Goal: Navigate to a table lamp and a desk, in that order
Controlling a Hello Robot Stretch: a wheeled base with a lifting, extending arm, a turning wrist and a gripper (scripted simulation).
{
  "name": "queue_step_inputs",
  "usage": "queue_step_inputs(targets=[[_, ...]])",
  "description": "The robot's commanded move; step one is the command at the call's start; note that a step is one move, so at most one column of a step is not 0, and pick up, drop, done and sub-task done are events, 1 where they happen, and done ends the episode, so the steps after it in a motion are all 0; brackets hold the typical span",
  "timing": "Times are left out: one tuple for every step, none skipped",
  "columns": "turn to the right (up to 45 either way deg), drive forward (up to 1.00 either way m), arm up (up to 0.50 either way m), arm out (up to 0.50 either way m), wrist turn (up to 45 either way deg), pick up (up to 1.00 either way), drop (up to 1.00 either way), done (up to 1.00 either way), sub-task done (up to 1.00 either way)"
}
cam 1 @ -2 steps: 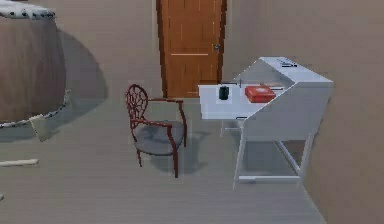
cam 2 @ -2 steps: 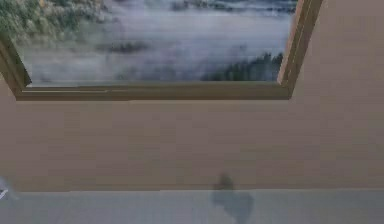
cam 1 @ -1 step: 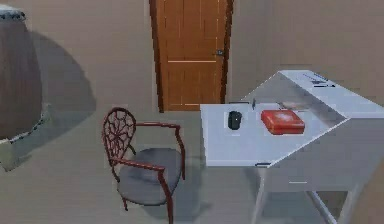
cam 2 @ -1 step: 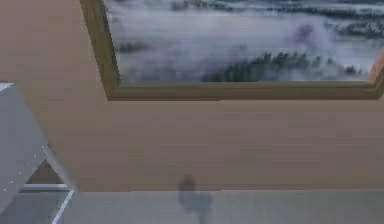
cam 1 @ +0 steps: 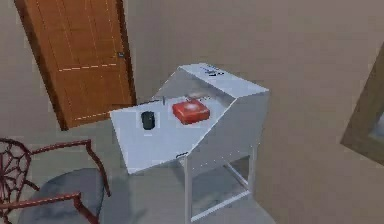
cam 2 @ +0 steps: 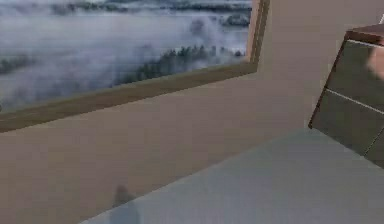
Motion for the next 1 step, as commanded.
queue_step_inputs(targets=[[0.0,0.0,0.0,0.0,0.0,0.0,0.0,1.0,0.0]])
